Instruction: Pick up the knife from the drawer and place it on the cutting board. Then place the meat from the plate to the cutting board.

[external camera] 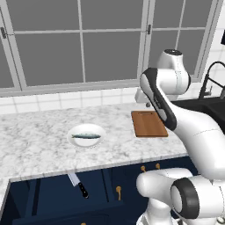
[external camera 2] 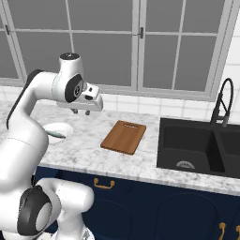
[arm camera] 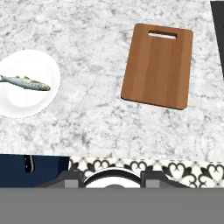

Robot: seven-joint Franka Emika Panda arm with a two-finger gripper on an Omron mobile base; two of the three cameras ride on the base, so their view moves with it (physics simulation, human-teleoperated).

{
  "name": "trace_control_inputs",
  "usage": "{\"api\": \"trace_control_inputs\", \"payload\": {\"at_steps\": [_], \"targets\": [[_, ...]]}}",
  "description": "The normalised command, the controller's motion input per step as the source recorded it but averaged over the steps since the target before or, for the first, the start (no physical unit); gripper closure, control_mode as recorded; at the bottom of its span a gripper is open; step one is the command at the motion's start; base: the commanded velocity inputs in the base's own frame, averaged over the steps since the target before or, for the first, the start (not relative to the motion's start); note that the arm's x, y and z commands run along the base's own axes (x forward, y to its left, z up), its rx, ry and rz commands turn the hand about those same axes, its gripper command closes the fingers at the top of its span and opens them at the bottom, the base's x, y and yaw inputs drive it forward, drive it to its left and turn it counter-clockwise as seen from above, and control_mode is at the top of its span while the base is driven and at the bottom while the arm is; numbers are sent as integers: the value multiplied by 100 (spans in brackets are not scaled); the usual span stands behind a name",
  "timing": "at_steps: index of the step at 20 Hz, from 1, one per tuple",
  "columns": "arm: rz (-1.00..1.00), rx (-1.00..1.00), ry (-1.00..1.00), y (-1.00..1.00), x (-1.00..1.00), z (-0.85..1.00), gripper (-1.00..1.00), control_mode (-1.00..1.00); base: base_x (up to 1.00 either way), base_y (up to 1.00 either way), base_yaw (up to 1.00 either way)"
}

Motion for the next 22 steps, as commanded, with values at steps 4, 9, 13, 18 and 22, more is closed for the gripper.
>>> {"api": "trace_control_inputs", "payload": {"at_steps": [4, 9, 13, 18, 22], "targets": [[3, -3, 0, 15, 19, 0, -100, -100, 0, 0, 0], [36, 7, 14, 78, 23, -41, -100, -100, 0, 0, 0], [20, 19, 2, 100, -29, -57, -100, -100, 0, 0, 0], [5, 9, -2, 100, -93, -34, -100, -100, 0, 0, 0], [1, 32, 8, 78, -100, 0, -100, -100, 0, 0, 0]]}}
